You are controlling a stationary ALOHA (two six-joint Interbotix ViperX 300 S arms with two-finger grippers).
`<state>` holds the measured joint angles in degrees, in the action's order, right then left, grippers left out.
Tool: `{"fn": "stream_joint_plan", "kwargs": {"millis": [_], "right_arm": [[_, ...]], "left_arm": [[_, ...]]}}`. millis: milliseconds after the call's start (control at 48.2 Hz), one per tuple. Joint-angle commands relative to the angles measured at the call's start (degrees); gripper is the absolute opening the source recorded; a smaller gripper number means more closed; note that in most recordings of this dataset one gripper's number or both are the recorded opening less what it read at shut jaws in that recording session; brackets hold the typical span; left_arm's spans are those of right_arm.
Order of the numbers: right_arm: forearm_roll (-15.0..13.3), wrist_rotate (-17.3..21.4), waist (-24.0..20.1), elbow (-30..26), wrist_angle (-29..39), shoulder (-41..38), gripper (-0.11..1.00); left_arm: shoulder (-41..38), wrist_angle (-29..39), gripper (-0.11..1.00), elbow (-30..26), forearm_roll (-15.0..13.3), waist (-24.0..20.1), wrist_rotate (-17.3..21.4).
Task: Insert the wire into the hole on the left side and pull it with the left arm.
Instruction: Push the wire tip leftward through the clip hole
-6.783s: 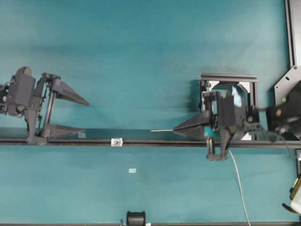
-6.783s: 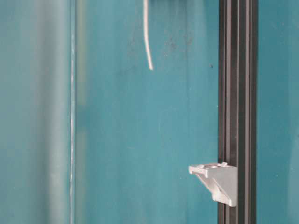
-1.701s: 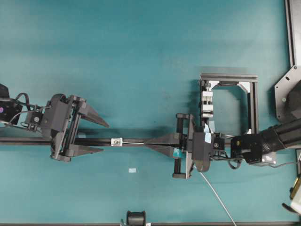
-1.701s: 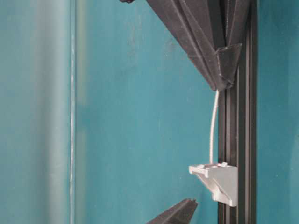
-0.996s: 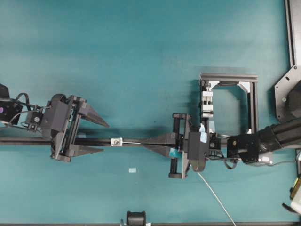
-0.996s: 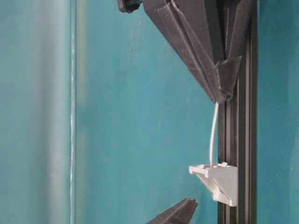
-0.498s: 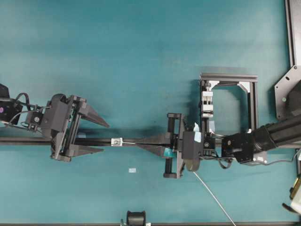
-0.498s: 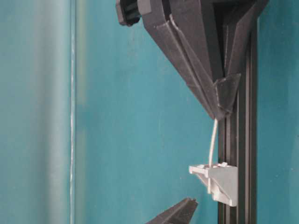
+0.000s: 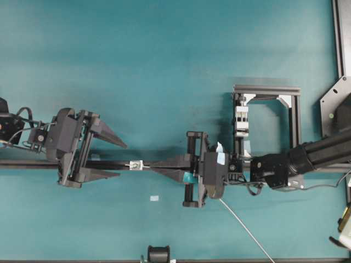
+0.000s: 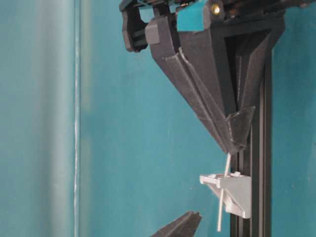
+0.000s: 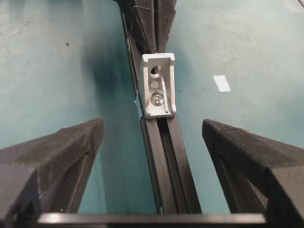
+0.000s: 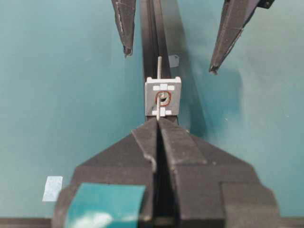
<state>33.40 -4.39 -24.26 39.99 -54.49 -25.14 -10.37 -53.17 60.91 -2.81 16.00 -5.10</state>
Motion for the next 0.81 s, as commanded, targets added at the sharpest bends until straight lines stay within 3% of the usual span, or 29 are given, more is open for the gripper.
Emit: {"fn": "stream_joint_plan", "kwargs": {"millis": [0,788], "right_arm": [[-0.53,0.09,0.09,-0.62,0.97,0.26,0.01],[-2.72,0.09,1.58,-2.55,2.81,-0.26,0.01]], "left_arm": [[1.49,-0.26,0.66,-0.26,0.09,0.18,0.0],[1.58,-0.18,0.66,-0.35,0.09,0.18,-1.05]]}}
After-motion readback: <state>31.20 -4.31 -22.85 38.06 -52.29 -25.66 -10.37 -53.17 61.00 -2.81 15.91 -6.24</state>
